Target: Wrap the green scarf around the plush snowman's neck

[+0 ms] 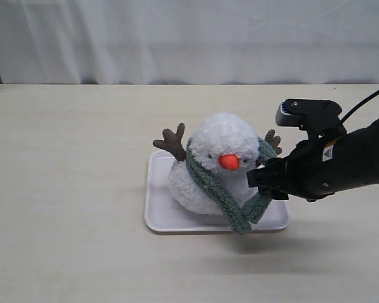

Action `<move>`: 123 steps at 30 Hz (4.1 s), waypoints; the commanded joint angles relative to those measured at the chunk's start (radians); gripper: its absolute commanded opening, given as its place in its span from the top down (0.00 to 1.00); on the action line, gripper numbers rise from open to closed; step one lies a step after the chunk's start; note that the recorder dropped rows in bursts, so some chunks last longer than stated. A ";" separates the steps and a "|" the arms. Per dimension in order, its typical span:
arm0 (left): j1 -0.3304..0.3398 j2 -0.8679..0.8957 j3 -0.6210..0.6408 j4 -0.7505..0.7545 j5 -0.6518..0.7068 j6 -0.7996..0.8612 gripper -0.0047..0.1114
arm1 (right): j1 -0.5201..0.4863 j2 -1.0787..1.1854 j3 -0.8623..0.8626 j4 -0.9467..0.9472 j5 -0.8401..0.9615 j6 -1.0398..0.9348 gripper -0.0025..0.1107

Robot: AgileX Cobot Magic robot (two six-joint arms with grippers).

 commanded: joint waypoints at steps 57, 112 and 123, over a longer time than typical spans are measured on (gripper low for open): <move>0.005 -0.003 0.004 -0.007 -0.014 0.001 0.96 | -0.002 0.136 -0.071 1.040 0.221 -0.705 0.94; 0.005 -0.003 0.004 -0.007 -0.014 0.001 0.96 | 0.001 -0.104 -0.025 1.269 0.764 -1.413 0.67; 0.005 -0.003 0.004 -0.007 -0.014 0.001 0.96 | 0.001 -0.453 -0.025 1.183 0.388 -1.336 0.94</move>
